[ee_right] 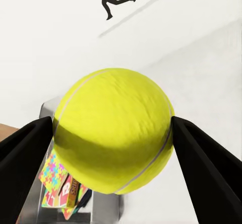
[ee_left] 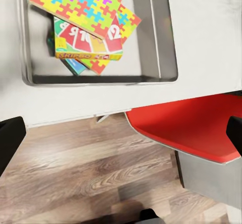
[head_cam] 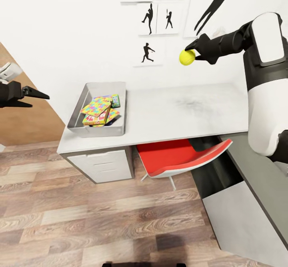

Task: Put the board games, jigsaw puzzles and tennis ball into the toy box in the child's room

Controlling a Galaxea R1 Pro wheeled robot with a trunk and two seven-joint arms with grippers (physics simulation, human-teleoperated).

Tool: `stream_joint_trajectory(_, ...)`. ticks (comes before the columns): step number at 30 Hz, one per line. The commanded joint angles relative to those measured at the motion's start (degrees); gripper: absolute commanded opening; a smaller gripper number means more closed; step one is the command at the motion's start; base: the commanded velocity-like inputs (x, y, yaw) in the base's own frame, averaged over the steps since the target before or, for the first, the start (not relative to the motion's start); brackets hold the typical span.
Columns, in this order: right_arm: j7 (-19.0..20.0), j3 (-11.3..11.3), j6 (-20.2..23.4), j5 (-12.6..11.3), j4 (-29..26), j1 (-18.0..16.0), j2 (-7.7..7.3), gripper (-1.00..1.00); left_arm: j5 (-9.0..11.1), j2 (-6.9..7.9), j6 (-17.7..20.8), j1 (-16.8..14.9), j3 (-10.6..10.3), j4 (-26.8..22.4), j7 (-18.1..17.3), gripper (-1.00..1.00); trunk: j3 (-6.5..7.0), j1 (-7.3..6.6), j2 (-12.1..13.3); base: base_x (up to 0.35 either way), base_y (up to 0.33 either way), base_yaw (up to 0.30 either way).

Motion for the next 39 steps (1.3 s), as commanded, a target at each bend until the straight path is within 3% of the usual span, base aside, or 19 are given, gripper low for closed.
stream_joint_trajectory(1,-0.6,0.2,0.0,-0.6,0.0,0.6,-0.06,-1.00,0.4,0.04,0.0,-0.3,-1.0,0.0,0.4,1.00,0.00,0.04,-0.1,0.000,0.000,0.000)
stream_joint_trajectory(7,-0.6,0.3,0.0,-0.3,0.0,3.1,-0.06,-1.00,-0.3,0.12,-0.1,-0.2,-4.5,0.8,0.4,1.00,0.57,0.04,-0.1,0.000,0.000,0.000)
stream_joint_trajectory(12,-0.7,0.5,0.0,0.3,0.0,5.5,-0.21,-1.00,-5.3,0.06,-0.1,-0.2,-6.9,3.3,0.0,1.00,1.05,0.04,-0.1,0.000,0.000,0.000)
stream_joint_trajectory(15,-0.8,2.7,0.0,0.8,0.0,7.2,-0.63,-1.00,-7.4,-0.04,-0.2,0.1,-8.8,5.6,-0.2,1.00,1.33,0.04,-0.1,0.000,0.000,0.000)
stream_joint_trajectory(18,-0.9,4.2,0.0,1.0,0.0,7.7,-0.88,-1.00,-8.3,-0.17,-0.3,0.2,-11.0,7.7,-0.3,1.00,1.62,0.04,-0.1,0.000,0.000,0.000)
stream_joint_trajectory(23,-1.1,4.6,0.0,1.1,0.2,7.9,-0.93,-1.00,-8.9,-0.40,-0.7,0.2,-15.0,8.4,-0.3,1.00,2.10,0.04,-0.1,0.000,0.000,0.000)
stream_joint_trajectory(31,-1.8,4.8,0.0,1.2,0.4,9.5,-1.01,-1.00,-11.4,-0.41,-4.4,0.2,-23.3,9.4,-0.4,1.00,2.86,0.04,-0.1,0.000,0.000,0.000)
stream_joint_trajectory(33,-1.9,4.8,0.0,1.4,0.4,9.7,-1.02,-1.00,-12.1,-0.37,-6.2,0.2,-26.2,9.6,-0.4,1.00,3.05,0.04,-0.1,0.000,0.000,0.000)
stream_joint_trajectory(39,-2.0,4.7,0.0,6.2,0.4,10.5,-0.95,-1.00,-13.8,-0.43,-12.7,0.2,-35.4,9.7,-0.6,1.00,3.62,0.04,-0.1,0.000,0.000,0.000)
